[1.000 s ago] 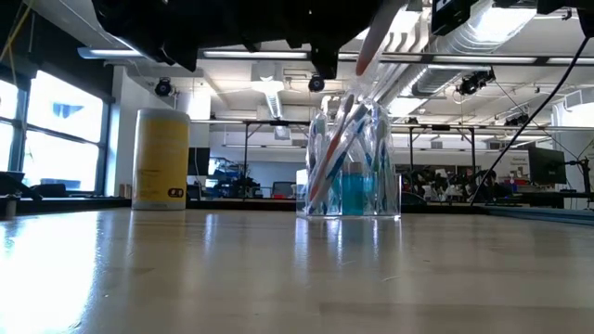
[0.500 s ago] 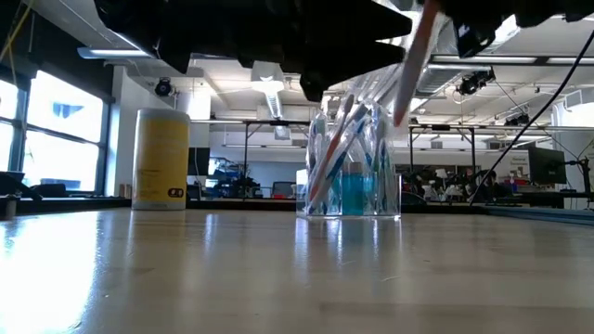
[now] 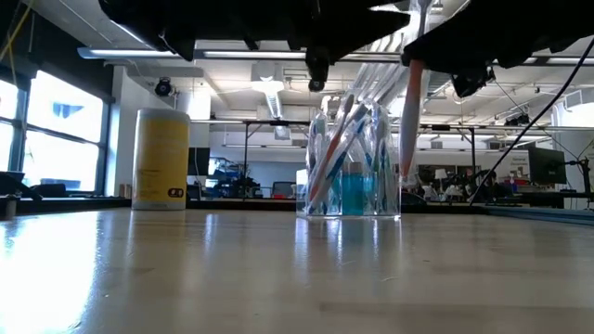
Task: Pick & Place toothbrushing station
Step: Put the orange toothbrush into the transparent organizer
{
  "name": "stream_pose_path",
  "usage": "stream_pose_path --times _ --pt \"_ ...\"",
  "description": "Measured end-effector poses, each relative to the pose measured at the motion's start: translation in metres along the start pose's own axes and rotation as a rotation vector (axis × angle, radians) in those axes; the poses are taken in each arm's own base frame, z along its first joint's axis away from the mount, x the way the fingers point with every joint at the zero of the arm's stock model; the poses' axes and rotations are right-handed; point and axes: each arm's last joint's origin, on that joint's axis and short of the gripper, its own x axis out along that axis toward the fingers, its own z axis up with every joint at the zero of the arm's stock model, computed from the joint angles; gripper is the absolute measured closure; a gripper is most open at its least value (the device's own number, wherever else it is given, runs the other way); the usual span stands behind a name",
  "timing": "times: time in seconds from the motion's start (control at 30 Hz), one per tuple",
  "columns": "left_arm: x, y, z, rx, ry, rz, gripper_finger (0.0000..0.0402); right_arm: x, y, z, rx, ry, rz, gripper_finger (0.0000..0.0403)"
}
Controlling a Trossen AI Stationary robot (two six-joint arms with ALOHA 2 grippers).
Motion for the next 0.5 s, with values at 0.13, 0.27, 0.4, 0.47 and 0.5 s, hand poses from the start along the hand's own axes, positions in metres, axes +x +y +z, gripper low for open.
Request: stream_pose_path --times 0.13,0.27,0.4,0.47,0.5 --pt "0.011 0.0 -0.001 0.026 -0.005 0.001 0.0238 0.001 -0.002 0.001 0.006 -0.006 -0.005 0.0383" --pt "0.018 0.0 -0.002 0.032 0.022 0.011 0.0233 0.002 -0.002 0.001 0.006 -0.004 -0.002 0.0383" --pt "0.021 0.0 0.0 0.034 0.038 0.036 0.0216 0.002 -0.002 0.001 0.004 0.003 0.009 0.0383" --pt "0.022 -0.001 0.001 0.033 0.034 0.04 0.0205 0.002 -0.002 0.001 0.005 0.002 0.012 0.0383" --pt "0.022 -0.001 0.002 0.033 0.033 0.04 0.02 0.002 -0.002 0.001 0.005 0.002 0.012 0.0383"
